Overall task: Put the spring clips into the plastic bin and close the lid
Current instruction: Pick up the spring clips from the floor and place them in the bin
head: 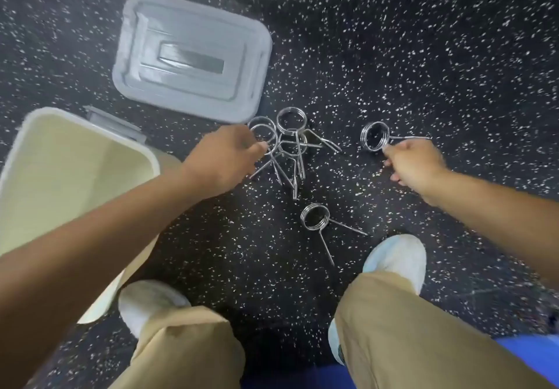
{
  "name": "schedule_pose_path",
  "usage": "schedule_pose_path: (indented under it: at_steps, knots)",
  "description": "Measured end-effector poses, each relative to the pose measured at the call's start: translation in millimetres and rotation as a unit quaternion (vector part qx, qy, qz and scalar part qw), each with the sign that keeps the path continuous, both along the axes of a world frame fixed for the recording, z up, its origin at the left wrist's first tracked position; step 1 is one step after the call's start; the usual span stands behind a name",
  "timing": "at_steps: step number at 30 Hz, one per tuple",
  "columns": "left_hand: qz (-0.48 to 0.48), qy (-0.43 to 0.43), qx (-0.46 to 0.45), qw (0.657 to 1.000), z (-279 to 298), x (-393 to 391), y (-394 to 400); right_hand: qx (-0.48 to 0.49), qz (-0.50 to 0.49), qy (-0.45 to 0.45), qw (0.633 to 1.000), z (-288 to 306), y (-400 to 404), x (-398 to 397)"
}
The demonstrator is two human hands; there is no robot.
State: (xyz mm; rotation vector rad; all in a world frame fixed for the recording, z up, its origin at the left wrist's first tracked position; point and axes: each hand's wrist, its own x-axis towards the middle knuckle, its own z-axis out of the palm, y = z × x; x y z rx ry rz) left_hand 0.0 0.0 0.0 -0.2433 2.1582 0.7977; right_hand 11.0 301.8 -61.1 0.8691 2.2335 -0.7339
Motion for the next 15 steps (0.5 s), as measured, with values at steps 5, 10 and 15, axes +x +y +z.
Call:
schedule_pose_path:
  at_steps: [5, 10, 15]
  knots:
    - [-0.104, 0.049, -0.077, 0.990, -36, 0, 11, 0.077, 0.027, 0.017, 0.996, -32, 11, -11]
    - [-0.119, 0.119, -0.105, 0.980, -63, -5, 20, 0.105, 0.043, 0.033, 0.993, -48, 15, -20]
    - [-0.137, 0.152, -0.119, 0.971, -80, -12, 28, 0.086, 0.055, 0.053, 0.993, -57, 16, -21]
